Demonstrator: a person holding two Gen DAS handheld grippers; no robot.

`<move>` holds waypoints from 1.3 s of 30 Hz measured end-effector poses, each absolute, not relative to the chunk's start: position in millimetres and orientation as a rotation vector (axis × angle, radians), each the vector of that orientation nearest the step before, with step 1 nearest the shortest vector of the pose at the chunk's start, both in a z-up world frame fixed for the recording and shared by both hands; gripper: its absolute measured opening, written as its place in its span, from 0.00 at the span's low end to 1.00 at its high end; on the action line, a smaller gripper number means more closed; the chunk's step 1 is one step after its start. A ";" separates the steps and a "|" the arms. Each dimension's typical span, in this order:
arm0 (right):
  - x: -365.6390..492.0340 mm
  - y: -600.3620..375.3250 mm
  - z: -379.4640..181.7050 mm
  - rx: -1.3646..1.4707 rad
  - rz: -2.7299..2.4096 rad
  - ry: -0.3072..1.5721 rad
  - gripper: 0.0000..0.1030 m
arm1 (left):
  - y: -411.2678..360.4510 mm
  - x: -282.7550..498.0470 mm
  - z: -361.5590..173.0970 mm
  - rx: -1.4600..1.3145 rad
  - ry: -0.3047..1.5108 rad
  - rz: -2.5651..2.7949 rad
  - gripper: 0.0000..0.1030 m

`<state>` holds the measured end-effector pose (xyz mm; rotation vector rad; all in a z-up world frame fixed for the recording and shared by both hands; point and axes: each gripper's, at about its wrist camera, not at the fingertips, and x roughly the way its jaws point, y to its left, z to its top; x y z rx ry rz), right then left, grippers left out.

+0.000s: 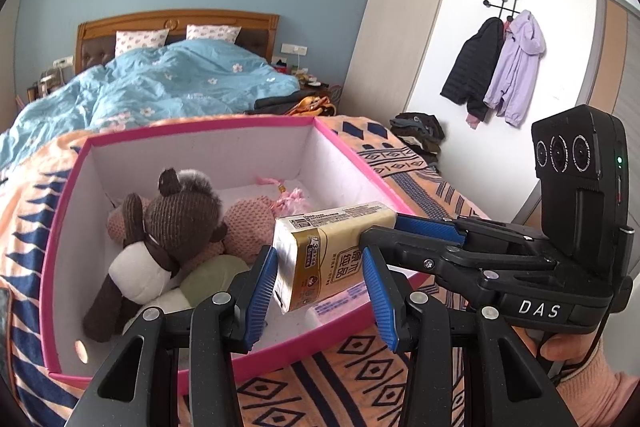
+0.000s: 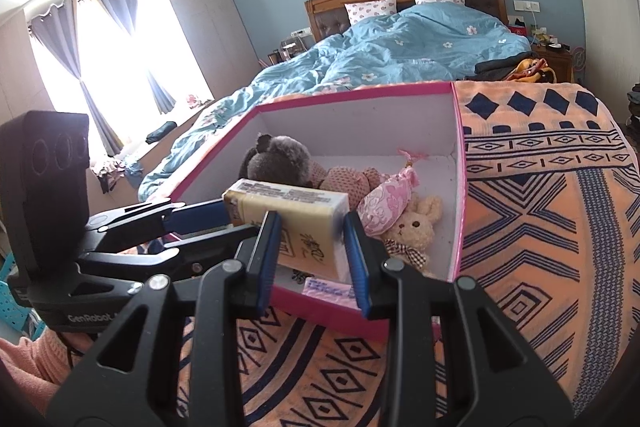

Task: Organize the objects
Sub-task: 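Lower the cream pack into the pink box and open both grippers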

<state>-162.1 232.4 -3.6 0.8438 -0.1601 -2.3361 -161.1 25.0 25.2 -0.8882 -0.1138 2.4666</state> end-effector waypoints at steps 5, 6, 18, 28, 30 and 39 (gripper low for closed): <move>-167.3 222.3 -11.9 0.880 -2.353 -0.111 0.34 | 22.2 -165.8 15.5 -0.931 -0.133 2.457 0.43; -168.1 220.6 -13.8 0.886 -2.357 -0.101 0.34 | 21.7 -166.5 13.3 -0.940 -0.134 2.457 0.43; -142.5 228.3 -4.1 0.767 -2.433 -0.087 0.63 | 11.6 -129.7 19.2 -0.794 -0.079 2.595 0.87; -85.2 225.5 -14.2 0.659 -2.489 -0.001 0.98 | -9.1 -79.2 8.8 -0.723 -0.087 2.778 1.00; -78.8 221.3 -20.7 0.684 -2.486 0.025 0.98 | -11.4 -74.5 3.5 -0.749 -0.103 2.776 1.00; -69.1 223.7 -41.1 0.747 -2.473 -0.017 0.98 | -14.6 -55.6 -15.7 -0.839 -0.109 2.784 1.00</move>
